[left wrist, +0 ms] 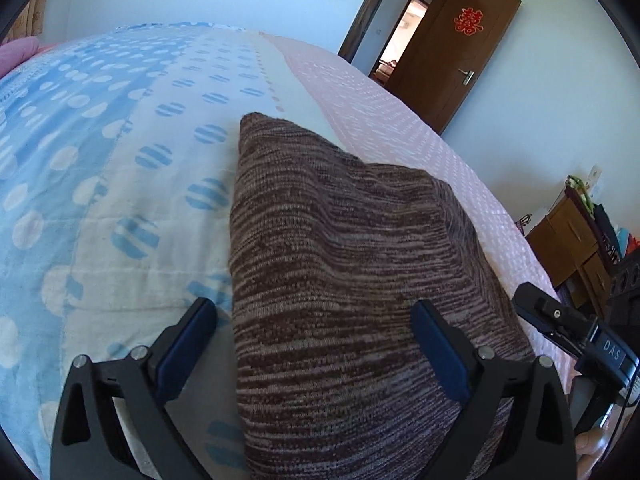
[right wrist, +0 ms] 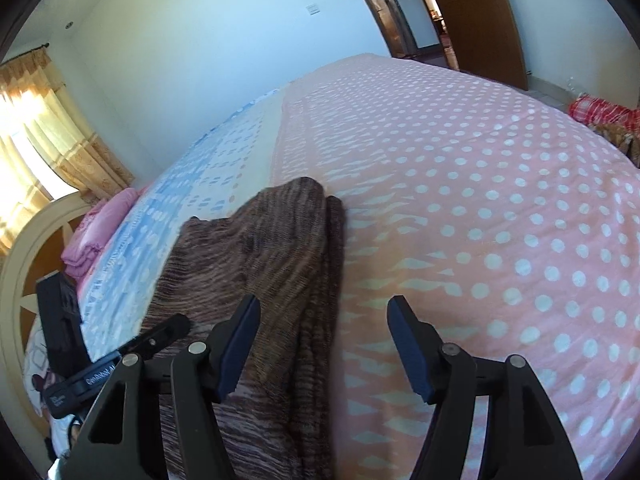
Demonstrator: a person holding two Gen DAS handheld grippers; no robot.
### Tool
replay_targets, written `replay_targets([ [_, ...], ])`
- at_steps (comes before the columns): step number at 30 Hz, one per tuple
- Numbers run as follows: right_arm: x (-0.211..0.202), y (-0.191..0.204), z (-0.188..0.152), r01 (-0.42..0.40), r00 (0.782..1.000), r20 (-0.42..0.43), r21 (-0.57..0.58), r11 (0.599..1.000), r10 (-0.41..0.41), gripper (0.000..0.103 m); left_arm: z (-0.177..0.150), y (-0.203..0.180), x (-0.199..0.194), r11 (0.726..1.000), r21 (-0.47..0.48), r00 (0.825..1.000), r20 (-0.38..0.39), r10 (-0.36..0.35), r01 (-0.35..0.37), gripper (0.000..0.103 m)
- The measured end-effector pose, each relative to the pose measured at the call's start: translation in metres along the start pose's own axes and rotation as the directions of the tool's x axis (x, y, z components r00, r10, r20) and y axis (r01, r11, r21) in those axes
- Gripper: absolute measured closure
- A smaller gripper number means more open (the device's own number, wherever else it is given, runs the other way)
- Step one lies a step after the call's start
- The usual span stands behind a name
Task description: Fold small clothes
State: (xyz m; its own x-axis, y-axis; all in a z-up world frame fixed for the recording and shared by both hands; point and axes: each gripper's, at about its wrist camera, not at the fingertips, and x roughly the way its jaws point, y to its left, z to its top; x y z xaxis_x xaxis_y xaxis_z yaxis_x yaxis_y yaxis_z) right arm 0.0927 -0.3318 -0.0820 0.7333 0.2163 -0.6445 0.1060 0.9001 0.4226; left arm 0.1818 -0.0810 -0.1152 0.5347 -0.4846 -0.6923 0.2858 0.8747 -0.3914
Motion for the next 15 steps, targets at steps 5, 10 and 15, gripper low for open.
replay_targets([
  [5, 0.028, 0.005, 0.006, -0.053, 0.995, -0.081, 0.021, 0.998, 0.054, 0.035, -0.003, 0.0, -0.001, 1.0, 0.006, 1.0, -0.002, 0.001, -0.001, 0.0],
  [10, 0.037, 0.026, -0.003, -0.04, 0.995, -0.097, -0.068, 0.997, 0.033, 0.029, -0.005, -0.006, 0.0, 0.999, 0.036, 0.999, -0.012, 0.04, -0.039, 0.0],
  [15, 0.043, 0.041, -0.009, -0.035, 0.994, -0.109, -0.135, 0.99, 0.021, 0.03, -0.005, -0.001, -0.001, 1.0, 0.019, 1.0, -0.01, 0.018, -0.018, 0.0],
])
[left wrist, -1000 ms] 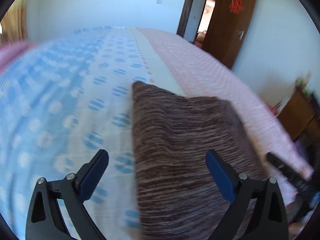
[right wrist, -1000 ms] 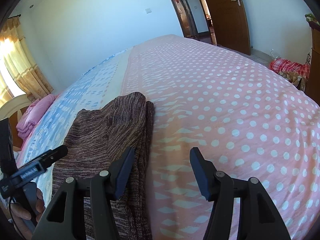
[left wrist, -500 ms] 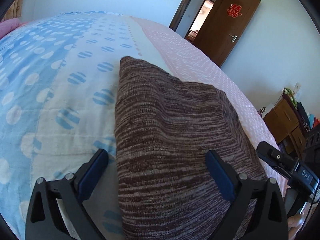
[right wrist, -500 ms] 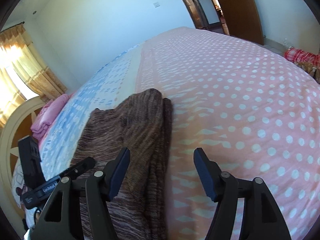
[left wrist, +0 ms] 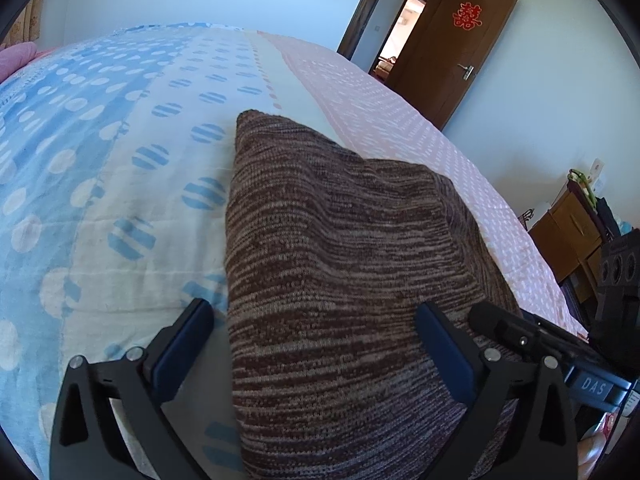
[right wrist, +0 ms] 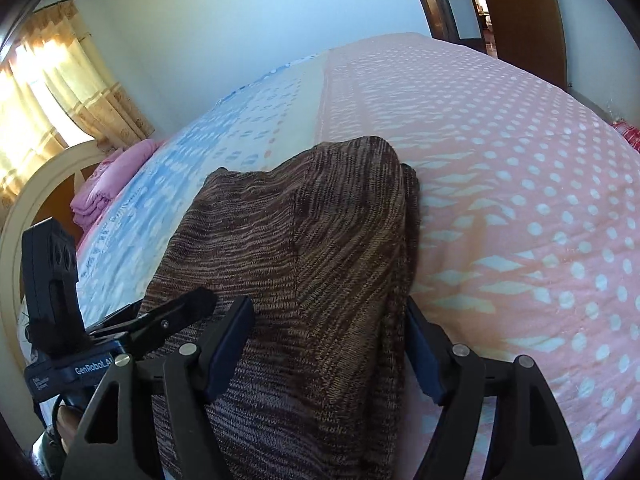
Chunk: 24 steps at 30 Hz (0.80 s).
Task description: Fold small clothes
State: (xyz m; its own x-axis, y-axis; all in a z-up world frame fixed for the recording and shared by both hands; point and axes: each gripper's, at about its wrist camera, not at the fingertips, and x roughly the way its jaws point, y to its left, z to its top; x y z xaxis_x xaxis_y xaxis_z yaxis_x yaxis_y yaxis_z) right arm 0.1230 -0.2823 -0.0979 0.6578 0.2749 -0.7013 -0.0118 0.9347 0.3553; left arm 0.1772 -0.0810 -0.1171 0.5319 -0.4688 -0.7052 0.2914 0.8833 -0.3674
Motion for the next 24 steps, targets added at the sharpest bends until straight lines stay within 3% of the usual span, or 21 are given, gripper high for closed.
replay_targets([
  [4, 0.002, -0.01, 0.001, -0.034, 0.999, 0.017, 0.077, 0.996, 0.033, 0.03, 0.002, -0.003, 0.003, 1.0, 0.017, 1.0, -0.009, 0.02, -0.02, 0.0],
  [8, 0.007, -0.002, 0.0, 0.008, 1.0, 0.01, 0.035, 0.999, -0.008, 0.03, 0.002, -0.008, 0.006, 0.998, 0.042, 0.998, -0.019, 0.056, -0.055, 0.0],
  [14, 0.009, 0.007, -0.002, 0.069, 0.998, 0.013, -0.017, 0.997, -0.069, 0.056, 0.001, -0.014, 0.008, 0.993, 0.064, 0.995, -0.023, 0.096, -0.094, 0.0],
  [19, 0.014, 0.017, -0.004, 0.102, 0.995, 0.015, -0.058, 0.993, -0.101, 0.057, 0.002, -0.012, 0.008, 0.994, 0.061, 0.995, -0.023, 0.093, -0.092, 0.0],
  [24, 0.024, 0.007, 0.007, 0.059, 0.996, -0.067, -0.024, 0.998, -0.06, 0.053, 0.001, -0.011, 0.008, 0.995, 0.055, 0.996, -0.022, 0.088, -0.086, 0.0],
])
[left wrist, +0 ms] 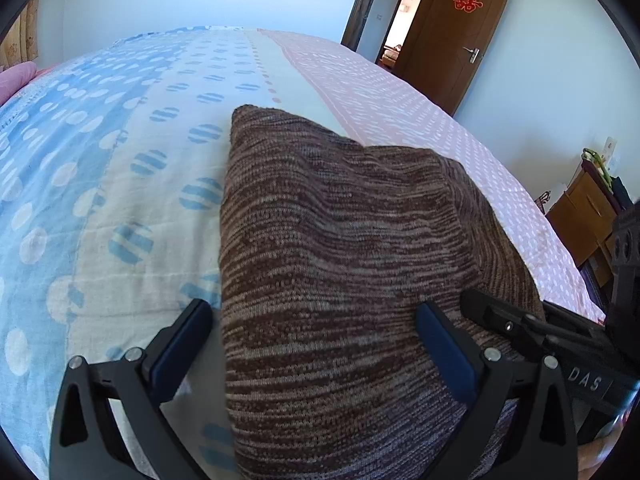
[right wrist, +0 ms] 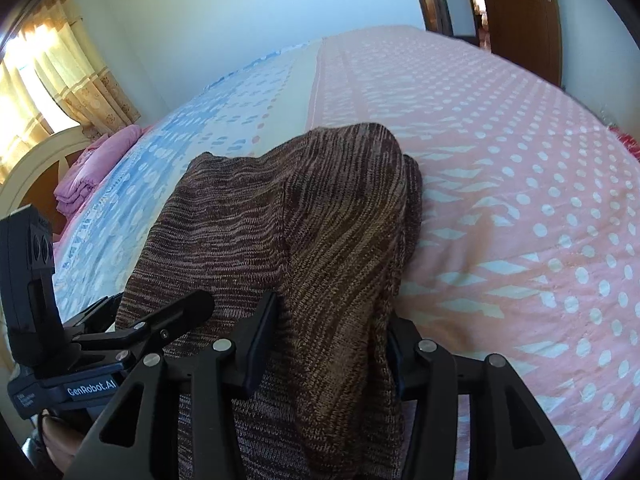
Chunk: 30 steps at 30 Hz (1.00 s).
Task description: Fold small clothes
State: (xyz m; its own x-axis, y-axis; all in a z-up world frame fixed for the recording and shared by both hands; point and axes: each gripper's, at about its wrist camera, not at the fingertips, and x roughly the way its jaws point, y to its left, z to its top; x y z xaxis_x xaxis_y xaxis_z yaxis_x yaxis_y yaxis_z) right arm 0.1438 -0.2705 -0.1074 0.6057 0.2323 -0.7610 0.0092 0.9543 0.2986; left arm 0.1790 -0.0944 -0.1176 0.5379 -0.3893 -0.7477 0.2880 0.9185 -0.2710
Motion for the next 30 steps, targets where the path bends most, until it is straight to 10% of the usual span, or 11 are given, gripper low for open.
replay_targets([
  [8, -0.004, 0.019, -0.007, 0.114, 0.992, 0.058, -0.061, 0.992, -0.11, 0.066, -0.001, 0.001, -0.001, 1.0, -0.013, 1.0, 0.012, -0.005, 0.005, 0.005],
  [19, -0.038, 0.069, -0.024, 0.282, 0.942, 0.225, -0.126, 0.951, -0.249, 0.08, -0.009, 0.021, -0.018, 0.981, -0.111, 0.986, 0.058, -0.154, 0.16, 0.064],
  [30, -0.117, 0.096, -0.062, 0.297, 0.916, 0.31, -0.093, 0.95, -0.256, 0.081, -0.029, -0.019, -0.061, 0.971, -0.004, 0.971, 0.035, -0.238, 0.238, 0.069],
])
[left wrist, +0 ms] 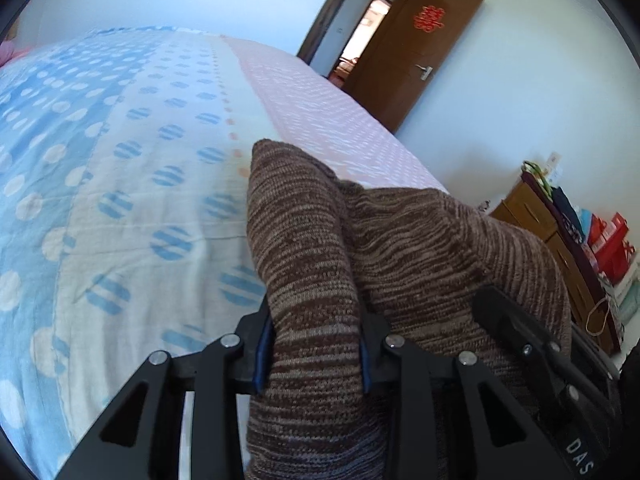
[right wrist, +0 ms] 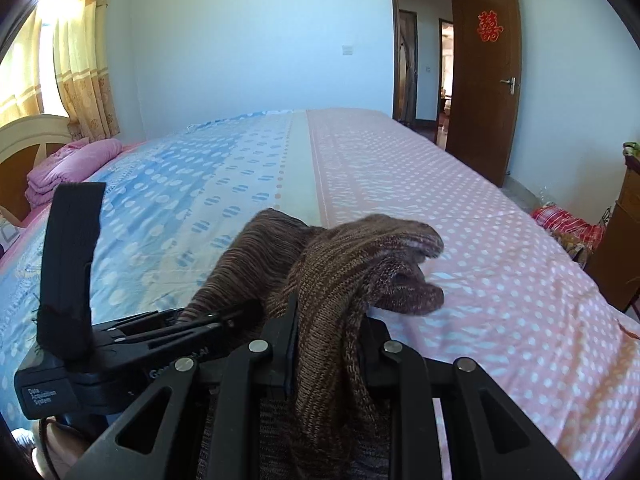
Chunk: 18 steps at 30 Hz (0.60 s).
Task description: Fold small clothes
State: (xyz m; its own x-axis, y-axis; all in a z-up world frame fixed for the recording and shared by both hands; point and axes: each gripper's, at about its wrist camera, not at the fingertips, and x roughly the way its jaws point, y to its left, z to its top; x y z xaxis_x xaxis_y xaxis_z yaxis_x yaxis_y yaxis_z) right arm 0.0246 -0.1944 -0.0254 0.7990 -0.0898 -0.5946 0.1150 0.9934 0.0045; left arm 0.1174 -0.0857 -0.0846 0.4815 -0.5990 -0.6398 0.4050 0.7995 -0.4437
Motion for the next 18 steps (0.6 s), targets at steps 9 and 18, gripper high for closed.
replay_targets([
  [9, -0.054, -0.053, 0.005, 0.148, 0.985, 0.087, 0.013, 0.989, -0.149, 0.081, 0.009, -0.077, 0.02, 0.988, 0.075, 0.991, 0.001, -0.133, 0.133, 0.069],
  [18, -0.007, -0.156, -0.015, 0.285, 0.955, -0.084, 0.01, 0.959, -0.283, 0.079, -0.007, -0.138, 0.108, 0.99, 0.135, 0.994, -0.105, -0.038, 0.052, 0.061],
])
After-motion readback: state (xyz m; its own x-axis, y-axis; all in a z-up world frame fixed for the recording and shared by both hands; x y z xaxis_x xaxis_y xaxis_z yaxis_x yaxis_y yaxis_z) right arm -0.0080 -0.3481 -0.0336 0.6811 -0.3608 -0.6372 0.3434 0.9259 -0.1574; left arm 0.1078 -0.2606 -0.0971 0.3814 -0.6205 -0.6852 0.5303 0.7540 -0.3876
